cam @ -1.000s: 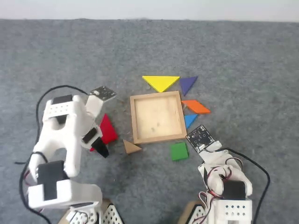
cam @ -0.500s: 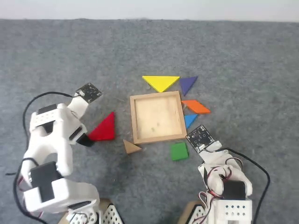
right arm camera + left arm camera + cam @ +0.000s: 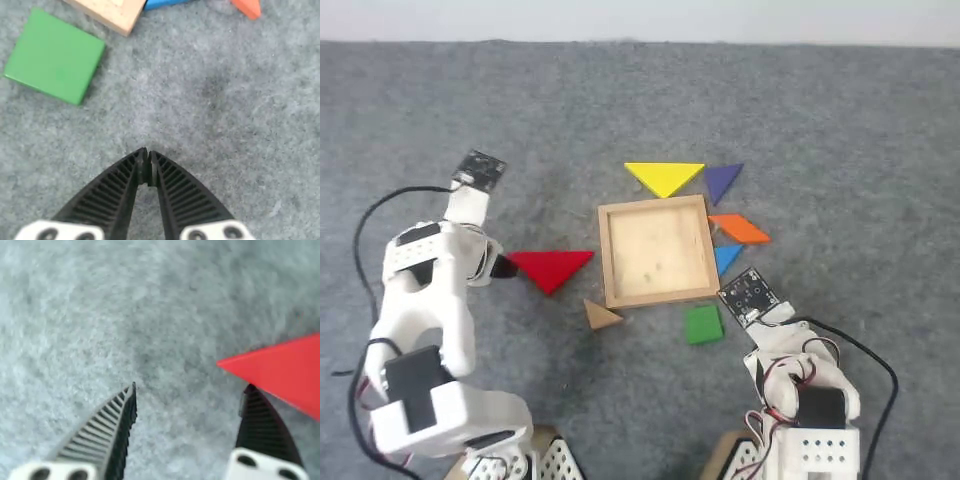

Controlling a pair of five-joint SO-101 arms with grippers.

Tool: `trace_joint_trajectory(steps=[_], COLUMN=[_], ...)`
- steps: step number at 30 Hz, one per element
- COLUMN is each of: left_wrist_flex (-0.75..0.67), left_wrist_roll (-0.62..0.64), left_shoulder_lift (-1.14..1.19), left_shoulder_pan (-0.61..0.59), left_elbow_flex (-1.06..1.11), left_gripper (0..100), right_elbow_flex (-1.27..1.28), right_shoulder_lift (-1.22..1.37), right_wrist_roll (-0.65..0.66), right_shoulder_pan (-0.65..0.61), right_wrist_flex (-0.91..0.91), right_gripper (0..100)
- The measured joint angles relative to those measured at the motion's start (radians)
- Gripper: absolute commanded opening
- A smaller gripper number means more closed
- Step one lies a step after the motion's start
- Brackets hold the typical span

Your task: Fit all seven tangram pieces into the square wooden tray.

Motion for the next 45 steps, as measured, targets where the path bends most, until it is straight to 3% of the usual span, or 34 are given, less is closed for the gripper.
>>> trace_joint_trajectory(steps=[7, 11, 17, 22, 26, 31, 42, 45], left_wrist_flex=[0.068, 0.299, 0.603, 0.626, 0.614, 0.611, 0.686, 0.692], left_wrist_roll=[0.295, 0.489, 0.615, 0.829, 1.053, 1.237, 1.264, 1.185], left_shoulder_lift=[0.000, 0.000, 0.000, 0.028, 0.167, 0.376, 0.486, 0.499], left_shoulder_pan=[0.054, 0.074, 0.094, 0.180, 0.264, 0.313, 0.301, 0.290], left_elbow_flex=[-0.054, -0.195, -0.315, -0.318, -0.356, -0.476, -0.591, -0.612], left_gripper=[32, 32, 32, 32, 32, 32, 32, 32], right_elbow_flex=[0.000, 0.000, 0.000, 0.000, 0.000, 0.000, 0.000, 0.000], right_shoulder_lift=[0.000, 0.000, 0.000, 0.000, 0.000, 0.000, 0.000, 0.000], right_wrist_roll=[0.000, 0.000, 0.000, 0.003, 0.005, 0.005, 0.005, 0.005], right_shoulder_pan=[0.000, -0.002, -0.002, -0.002, -0.002, -0.002, -0.002, -0.002], right_wrist_flex=[0.000, 0.000, 0.000, 0.000, 0.000, 0.000, 0.000, 0.000], right_gripper=[0.9, 0.9, 0.9, 0.9, 0.9, 0.9, 0.9, 0.9])
